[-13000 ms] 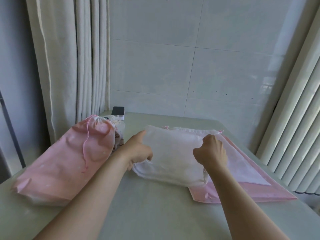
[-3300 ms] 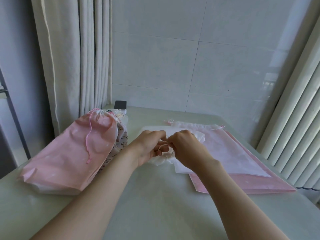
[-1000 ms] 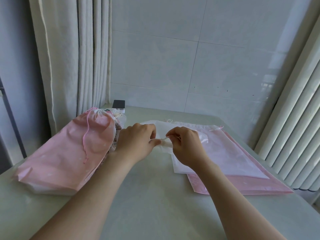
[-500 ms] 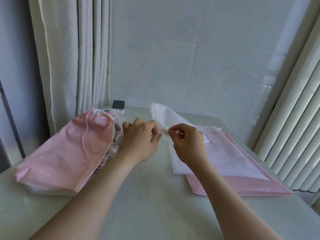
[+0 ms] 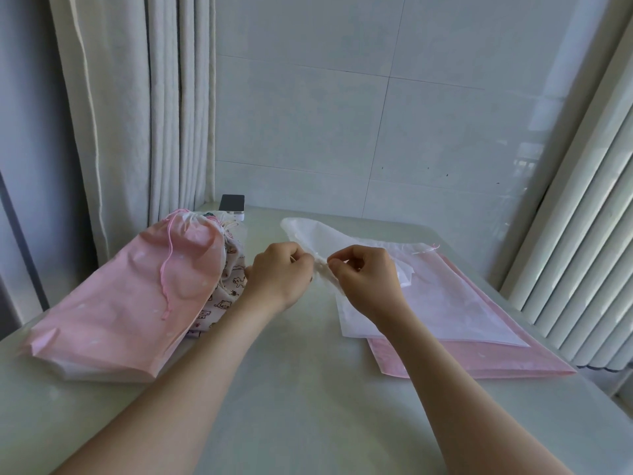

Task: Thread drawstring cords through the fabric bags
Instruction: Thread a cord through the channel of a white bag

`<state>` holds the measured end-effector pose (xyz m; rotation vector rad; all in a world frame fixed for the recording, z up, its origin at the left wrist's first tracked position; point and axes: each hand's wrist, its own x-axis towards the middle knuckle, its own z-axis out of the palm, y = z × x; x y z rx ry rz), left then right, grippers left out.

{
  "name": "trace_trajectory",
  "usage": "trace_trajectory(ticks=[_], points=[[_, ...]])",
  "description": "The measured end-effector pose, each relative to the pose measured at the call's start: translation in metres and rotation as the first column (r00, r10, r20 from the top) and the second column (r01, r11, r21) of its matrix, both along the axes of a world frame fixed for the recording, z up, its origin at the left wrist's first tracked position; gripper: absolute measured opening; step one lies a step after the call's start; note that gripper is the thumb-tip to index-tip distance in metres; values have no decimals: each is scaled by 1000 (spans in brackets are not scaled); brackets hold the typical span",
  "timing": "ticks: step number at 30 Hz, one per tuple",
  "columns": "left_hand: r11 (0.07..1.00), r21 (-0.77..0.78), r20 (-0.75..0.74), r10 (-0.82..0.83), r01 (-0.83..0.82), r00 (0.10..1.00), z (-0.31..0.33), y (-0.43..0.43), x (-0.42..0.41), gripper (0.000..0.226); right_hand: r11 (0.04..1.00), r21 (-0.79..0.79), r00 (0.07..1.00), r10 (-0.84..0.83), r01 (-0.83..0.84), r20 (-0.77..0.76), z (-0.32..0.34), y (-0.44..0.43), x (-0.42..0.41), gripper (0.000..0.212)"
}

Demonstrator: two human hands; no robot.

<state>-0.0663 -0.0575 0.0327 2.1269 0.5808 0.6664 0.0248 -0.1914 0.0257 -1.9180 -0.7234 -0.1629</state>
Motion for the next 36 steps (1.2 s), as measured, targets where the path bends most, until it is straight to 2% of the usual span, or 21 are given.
trace_trajectory(ticks=[3,5,7,10,12,15,19,23,26,29,33,36], points=[[982,-178,88,-50,65,995,2,-2,0,34,1000,0,1000,-3,3,11,2,0,-2,16],[930,-333,161,-107,156,981,1,-2,3,29,1000,7,1000,-6,5,22,2,0,-3,16],[902,-384,166,-140,195,976,-1,-4,3,29,1000,4,1000,2,-2,29,2,0,-3,16],[980,-177,119,-75,95,990,-5,-1,3,41,1000,-7,999,18,-18,32,0,0,-3,15],[997,-63,139,-33,43,990,-6,3,3,38,1000,12,1000,17,-18,14,0,0,-2,15],[999,23,120,-39,37,992,-7,12,2,33,999,47,999,-26,25,20,0,0,2,21],[996,79,80,-47,41,996,-10,23,3,31,989,-51,986,-132,137,99,-1,-1,8,22],[996,53,47,-78,76,996,-10,19,2,36,978,-64,978,-192,197,83,-1,-2,7,25],[987,-69,136,-135,145,982,-5,15,2,43,981,-55,982,-181,185,61,2,-5,5,39],[972,-137,211,-162,193,964,-5,13,4,44,980,-115,985,-155,164,78,0,-7,4,42],[973,-88,306,-177,213,936,-4,10,4,39,964,-211,983,-142,164,113,-4,-3,2,38],[980,-31,321,-177,197,930,-5,4,3,35,957,-249,985,-116,146,129,-7,-1,0,37]])
